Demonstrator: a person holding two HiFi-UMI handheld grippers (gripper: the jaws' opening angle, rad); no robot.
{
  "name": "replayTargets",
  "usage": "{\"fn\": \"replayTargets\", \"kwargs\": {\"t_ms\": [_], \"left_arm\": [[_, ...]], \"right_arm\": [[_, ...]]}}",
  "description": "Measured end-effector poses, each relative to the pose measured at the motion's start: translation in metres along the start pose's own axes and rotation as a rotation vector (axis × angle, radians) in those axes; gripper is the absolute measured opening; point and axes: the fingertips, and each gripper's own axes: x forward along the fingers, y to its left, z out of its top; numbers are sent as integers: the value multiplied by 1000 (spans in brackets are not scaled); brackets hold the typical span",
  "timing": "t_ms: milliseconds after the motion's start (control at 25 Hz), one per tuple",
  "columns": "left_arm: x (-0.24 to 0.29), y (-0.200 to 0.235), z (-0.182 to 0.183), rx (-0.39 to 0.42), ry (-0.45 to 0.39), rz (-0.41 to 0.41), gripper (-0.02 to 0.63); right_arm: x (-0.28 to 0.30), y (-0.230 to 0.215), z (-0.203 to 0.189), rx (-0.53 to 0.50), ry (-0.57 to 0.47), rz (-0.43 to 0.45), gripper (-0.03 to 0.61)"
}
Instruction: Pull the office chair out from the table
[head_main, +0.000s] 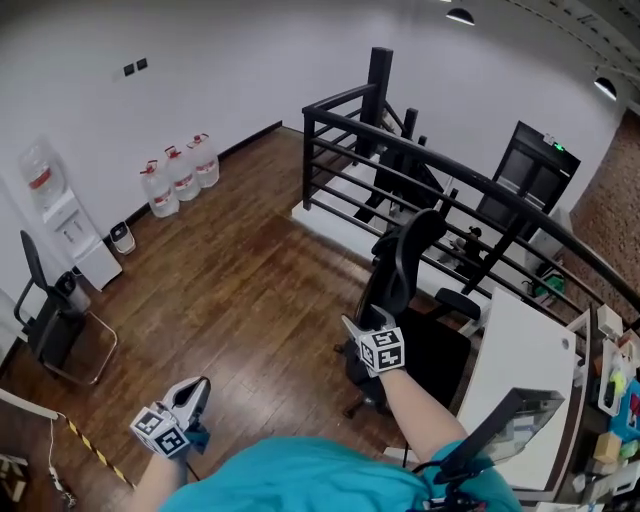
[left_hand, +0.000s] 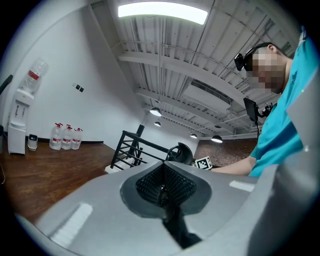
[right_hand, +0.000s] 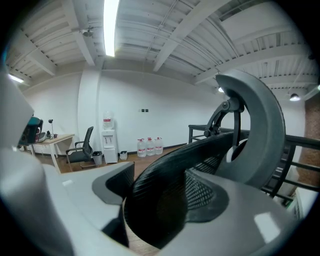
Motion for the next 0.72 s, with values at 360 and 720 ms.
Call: {"fn": "replayTargets", "kwargs": {"t_ms": [360,720], "left_arm": [[-48,44,18,-15,-29,50,20],[-110,110,35,-28,-42,183,20]], "right_arm": [[70,42,17,7,10,22,297],[143,84,41,64,22,17,276]]}}
